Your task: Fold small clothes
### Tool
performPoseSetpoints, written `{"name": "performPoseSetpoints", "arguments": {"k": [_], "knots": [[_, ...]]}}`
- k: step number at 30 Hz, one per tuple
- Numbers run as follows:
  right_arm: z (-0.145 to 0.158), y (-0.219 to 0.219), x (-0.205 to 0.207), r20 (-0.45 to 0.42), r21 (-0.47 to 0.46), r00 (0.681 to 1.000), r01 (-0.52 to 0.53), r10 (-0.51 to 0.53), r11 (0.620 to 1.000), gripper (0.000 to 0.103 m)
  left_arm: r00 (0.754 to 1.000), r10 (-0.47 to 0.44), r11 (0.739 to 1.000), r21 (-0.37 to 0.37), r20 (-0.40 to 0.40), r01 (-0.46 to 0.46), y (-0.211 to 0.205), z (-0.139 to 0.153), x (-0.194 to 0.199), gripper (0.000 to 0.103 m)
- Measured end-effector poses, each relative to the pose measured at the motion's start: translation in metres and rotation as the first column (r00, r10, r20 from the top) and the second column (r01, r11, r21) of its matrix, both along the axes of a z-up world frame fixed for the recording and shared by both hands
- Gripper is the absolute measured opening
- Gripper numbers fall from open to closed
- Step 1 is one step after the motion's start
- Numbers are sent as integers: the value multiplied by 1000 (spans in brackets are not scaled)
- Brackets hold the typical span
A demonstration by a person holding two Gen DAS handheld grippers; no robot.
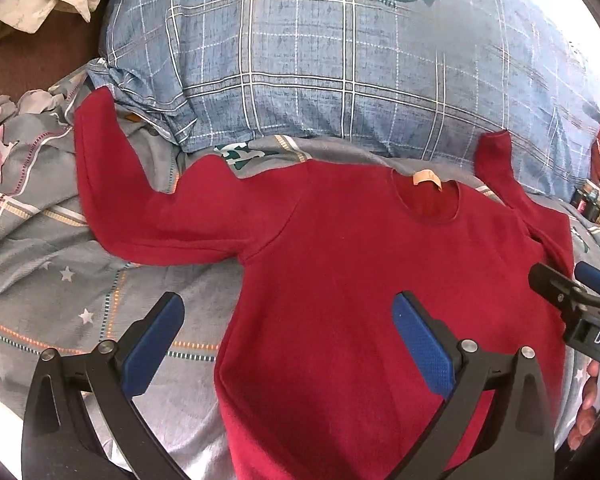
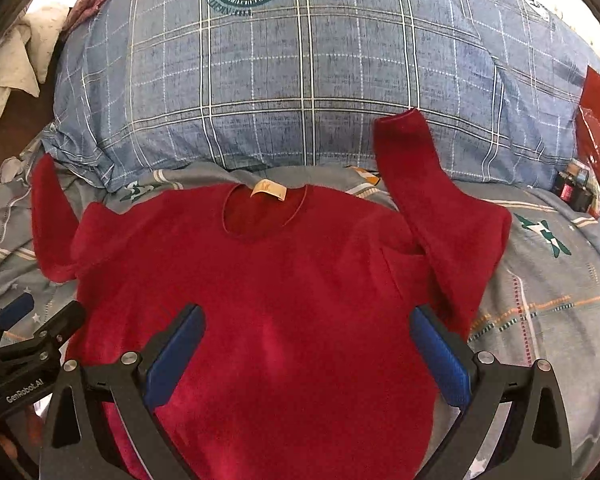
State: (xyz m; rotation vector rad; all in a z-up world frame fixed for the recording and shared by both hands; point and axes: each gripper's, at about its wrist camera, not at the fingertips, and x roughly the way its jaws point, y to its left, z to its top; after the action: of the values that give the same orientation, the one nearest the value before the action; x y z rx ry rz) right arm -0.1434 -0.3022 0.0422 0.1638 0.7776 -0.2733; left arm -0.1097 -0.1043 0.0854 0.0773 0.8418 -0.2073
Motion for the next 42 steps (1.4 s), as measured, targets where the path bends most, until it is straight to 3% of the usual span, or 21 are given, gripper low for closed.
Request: {"name": "performPoseSetpoints", "arguments": {"k": [16, 42], "knots": [[-21, -7, 19, -38, 29, 999, 20, -19, 999, 102, 1000, -14, 1000, 27, -18, 15, -15, -12, 15, 103], [-31, 14, 56, -56, 28, 998, -28, 29, 999, 102, 999, 35, 999, 33, -33, -34, 3, -23, 48, 103]]}}
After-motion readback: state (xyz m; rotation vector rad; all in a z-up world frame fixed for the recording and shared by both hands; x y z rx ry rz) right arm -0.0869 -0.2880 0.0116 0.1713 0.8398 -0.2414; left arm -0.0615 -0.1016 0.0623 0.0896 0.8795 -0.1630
